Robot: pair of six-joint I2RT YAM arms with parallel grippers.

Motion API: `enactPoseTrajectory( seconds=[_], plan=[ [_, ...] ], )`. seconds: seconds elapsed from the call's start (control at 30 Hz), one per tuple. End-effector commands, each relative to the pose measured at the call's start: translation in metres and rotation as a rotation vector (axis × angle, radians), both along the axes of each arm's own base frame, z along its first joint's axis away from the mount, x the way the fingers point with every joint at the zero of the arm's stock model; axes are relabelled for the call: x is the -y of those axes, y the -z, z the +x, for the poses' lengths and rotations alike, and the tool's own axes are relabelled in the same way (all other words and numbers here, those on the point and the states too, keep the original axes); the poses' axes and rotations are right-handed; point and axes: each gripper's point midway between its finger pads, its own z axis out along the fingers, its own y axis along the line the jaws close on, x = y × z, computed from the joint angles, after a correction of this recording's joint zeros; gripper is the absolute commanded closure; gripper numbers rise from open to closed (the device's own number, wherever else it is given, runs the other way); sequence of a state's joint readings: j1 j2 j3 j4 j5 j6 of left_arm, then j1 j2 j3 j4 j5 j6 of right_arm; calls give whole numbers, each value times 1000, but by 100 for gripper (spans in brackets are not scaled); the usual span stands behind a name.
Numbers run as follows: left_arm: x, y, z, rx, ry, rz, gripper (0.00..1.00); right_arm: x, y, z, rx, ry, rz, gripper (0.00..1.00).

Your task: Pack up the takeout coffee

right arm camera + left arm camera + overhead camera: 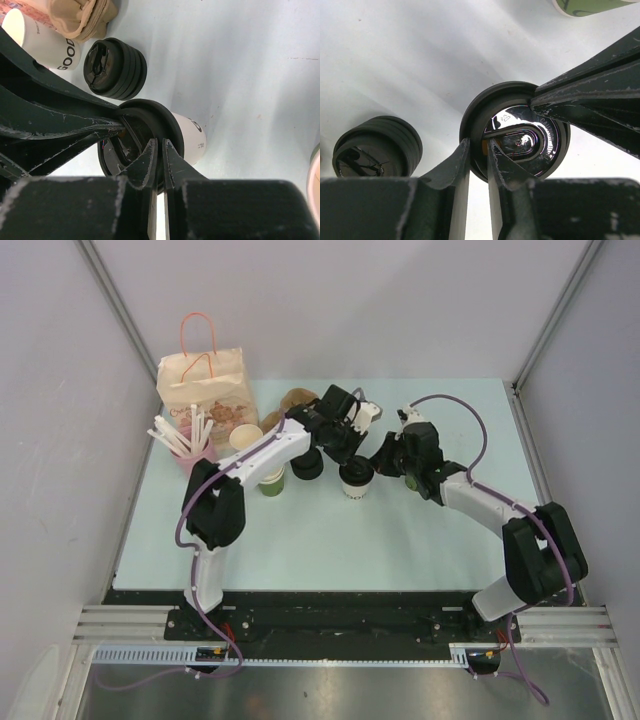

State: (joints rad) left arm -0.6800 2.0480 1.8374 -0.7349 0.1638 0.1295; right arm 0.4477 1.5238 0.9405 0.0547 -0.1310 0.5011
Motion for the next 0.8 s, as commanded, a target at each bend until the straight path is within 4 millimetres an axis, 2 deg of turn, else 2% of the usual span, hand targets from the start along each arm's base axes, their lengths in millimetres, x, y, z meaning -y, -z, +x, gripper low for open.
enactPoseTrajectory(
  seconds=[0.0,0.1,0.23,0.43,0.53,0.67,0.77],
  plan=[
    [0,-10,-31,-95,76,-35,75,13,43,-35,-159,-17,-77,98],
    [11,-32,-32,-82,105,-98,65,5,23,-29,-105,-26,-27,94],
    [12,-43,-29,-61,100,-116,55,2,3,-22,-62,-27,-4,88],
    [10,-51,-19,-6,94,-99,52,-9,-33,-10,5,-44,56,83],
    [8,-56,-17,14,91,-95,52,-8,-42,-7,30,-31,53,81],
    [6,-70,-12,59,87,-96,45,-7,-50,-5,47,-26,49,77],
    [-5,-90,0,118,45,-101,41,-6,-58,-5,69,-32,47,69]
  ],
)
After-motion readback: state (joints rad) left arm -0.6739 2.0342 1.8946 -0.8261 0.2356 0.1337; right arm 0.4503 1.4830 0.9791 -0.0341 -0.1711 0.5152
